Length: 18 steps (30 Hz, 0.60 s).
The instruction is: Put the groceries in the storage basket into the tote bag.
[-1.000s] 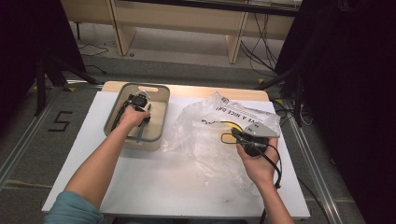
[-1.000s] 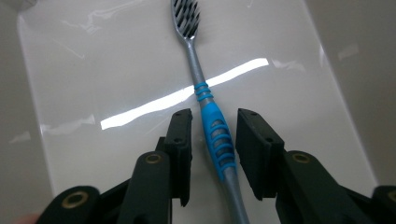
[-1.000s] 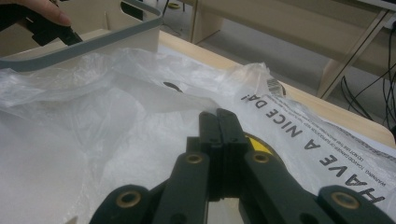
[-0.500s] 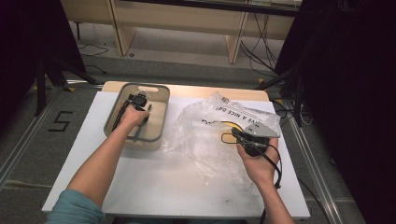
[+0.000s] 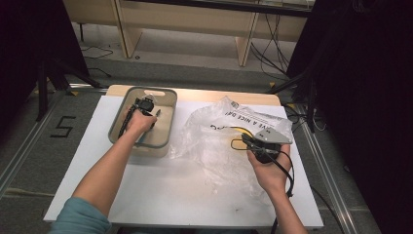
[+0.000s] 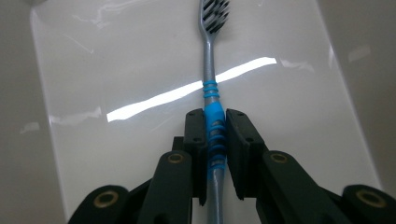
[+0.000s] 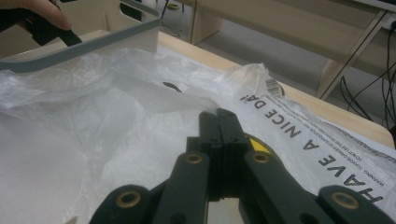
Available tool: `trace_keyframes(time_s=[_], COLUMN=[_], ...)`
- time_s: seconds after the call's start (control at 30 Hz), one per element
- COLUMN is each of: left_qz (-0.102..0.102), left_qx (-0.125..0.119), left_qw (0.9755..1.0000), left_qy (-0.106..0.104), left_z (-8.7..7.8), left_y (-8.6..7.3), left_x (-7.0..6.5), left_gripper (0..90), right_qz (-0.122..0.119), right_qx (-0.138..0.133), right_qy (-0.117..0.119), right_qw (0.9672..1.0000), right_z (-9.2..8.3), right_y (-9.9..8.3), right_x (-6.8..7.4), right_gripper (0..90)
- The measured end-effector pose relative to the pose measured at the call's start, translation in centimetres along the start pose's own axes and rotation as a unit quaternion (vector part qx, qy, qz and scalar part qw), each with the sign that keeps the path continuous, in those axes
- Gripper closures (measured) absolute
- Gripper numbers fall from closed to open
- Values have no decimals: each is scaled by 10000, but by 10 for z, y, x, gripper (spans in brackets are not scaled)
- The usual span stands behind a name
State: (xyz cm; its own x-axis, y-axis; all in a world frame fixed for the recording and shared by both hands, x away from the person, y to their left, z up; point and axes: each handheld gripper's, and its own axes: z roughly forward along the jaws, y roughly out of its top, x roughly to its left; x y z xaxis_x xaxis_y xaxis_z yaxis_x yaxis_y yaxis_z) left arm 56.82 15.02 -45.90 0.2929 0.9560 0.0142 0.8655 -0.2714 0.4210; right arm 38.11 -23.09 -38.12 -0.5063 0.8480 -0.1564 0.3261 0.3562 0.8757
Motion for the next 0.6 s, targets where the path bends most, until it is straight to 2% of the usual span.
trace_keyframes(time_s=[0.33,0.6], left_qz=[-61,-71], left_qx=[-9,-136], left_qw=[10000,9999], left_qy=[33,-2], left_z=[-1,-5], left_y=[0,0], left_x=[0,1], left_gripper=[788,789], right_qz=[6,11], right_qx=[7,11], right_qy=[-9,-17], right_qw=[10000,10000], right_z=[-1,-1], right_y=[0,0], right_x=[0,0], right_gripper=[900,900])
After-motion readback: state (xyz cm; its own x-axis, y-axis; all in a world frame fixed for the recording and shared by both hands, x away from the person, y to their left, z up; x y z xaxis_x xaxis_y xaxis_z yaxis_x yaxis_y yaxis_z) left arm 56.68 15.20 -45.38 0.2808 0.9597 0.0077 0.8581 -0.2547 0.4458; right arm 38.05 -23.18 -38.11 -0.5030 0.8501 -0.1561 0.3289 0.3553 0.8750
